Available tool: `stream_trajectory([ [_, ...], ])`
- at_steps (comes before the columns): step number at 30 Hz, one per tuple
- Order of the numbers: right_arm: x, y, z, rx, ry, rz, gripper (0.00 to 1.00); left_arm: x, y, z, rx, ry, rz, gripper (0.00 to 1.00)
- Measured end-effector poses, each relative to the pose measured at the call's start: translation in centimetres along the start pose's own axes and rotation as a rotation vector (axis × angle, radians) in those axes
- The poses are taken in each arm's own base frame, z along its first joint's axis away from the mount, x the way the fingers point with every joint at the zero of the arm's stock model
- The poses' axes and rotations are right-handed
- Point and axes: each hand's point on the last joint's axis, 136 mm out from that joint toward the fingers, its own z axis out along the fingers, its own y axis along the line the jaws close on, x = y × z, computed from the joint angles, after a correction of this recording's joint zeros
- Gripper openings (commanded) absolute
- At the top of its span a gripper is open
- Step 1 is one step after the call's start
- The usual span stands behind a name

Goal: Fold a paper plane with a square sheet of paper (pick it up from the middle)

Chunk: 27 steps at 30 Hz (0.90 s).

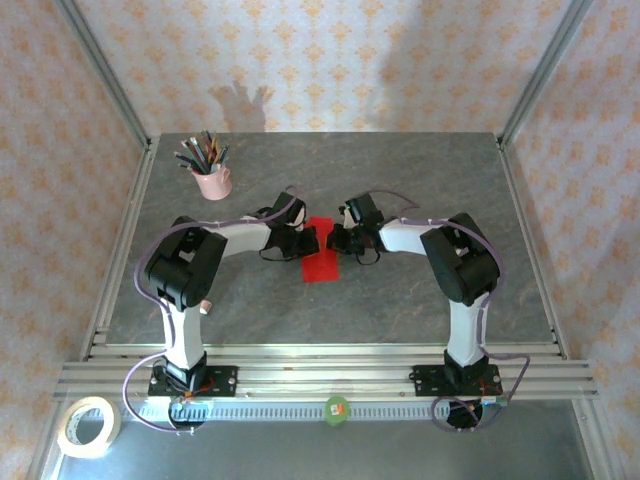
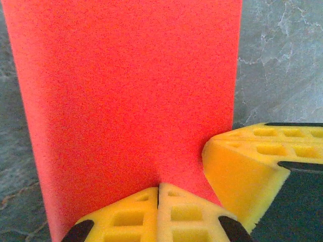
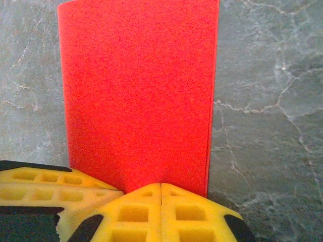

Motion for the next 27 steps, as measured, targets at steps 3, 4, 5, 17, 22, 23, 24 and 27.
stream_trajectory([
  [3, -0.1, 0.1, 0.1, -0.001, 0.000, -0.005, 0.01, -0.1, 0.9, -0.6, 0.019, -0.005, -0.009, 0.00],
  [4, -0.1, 0.1, 0.1, -0.001, 0.000, -0.007, 0.01, -0.1, 1.3, -0.8, 0.022, -0.007, -0.015, 0.00],
  [5, -0.1, 0.1, 0.2, -0.001, 0.001, -0.008, 0.01, -0.2, 1.9, -1.3, 0.021, -0.011, -0.028, 0.00],
  [17, -0.1, 0.1, 0.2, -0.001, 0.001, -0.026, 0.01, -1.5, 3.6, -5.4, 0.039, -0.078, -0.072, 0.00],
  [22, -0.1, 0.1, 0.1, 0.000, 0.002, -0.026, 0.01, -1.0, -1.5, -4.2, 0.130, -0.057, 0.015, 0.00],
  [23, -0.1, 0.1, 0.1, 0.001, 0.002, -0.027, 0.01, -1.0, -2.4, -3.7, 0.146, -0.049, 0.028, 0.00],
  [24, -0.1, 0.0, 0.1, 0.001, 0.002, -0.029, 0.01, -1.0, -3.0, -3.0, 0.159, -0.042, 0.038, 0.00],
  [27, -0.1, 0.0, 0.1, 0.001, 0.002, -0.031, 0.01, -1.1, -2.9, -1.5, 0.160, -0.024, 0.027, 0.00],
])
